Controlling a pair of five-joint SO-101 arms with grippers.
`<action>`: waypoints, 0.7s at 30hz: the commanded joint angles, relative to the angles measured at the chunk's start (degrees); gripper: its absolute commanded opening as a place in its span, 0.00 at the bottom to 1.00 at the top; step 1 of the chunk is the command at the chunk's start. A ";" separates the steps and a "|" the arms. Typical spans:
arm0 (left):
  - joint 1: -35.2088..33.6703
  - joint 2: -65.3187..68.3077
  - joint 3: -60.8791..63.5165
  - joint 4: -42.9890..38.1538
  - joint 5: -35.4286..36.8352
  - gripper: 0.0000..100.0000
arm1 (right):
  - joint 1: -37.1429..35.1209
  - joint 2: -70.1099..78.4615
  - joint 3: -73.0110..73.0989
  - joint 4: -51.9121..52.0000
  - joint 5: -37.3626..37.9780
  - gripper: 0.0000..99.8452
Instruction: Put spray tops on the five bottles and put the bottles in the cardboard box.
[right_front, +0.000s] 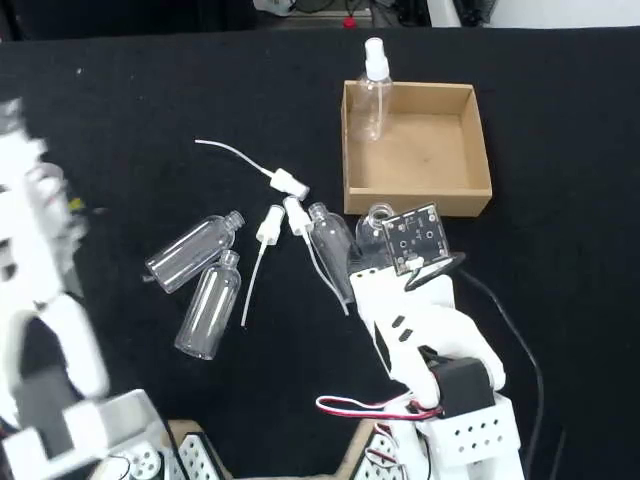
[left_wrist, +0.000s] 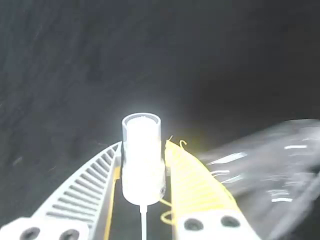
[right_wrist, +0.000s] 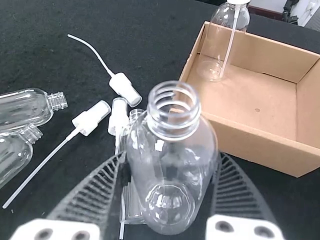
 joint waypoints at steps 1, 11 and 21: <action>17.01 -13.45 -2.24 -6.33 10.73 0.05 | -0.35 -0.13 -0.40 -0.26 0.09 0.18; 31.43 -16.18 -3.30 -23.56 21.54 0.04 | -0.44 -0.13 0.92 -3.87 -0.35 0.17; 43.56 -23.03 -8.40 -23.12 21.71 0.04 | -0.70 -0.22 3.91 -9.41 -7.21 0.18</action>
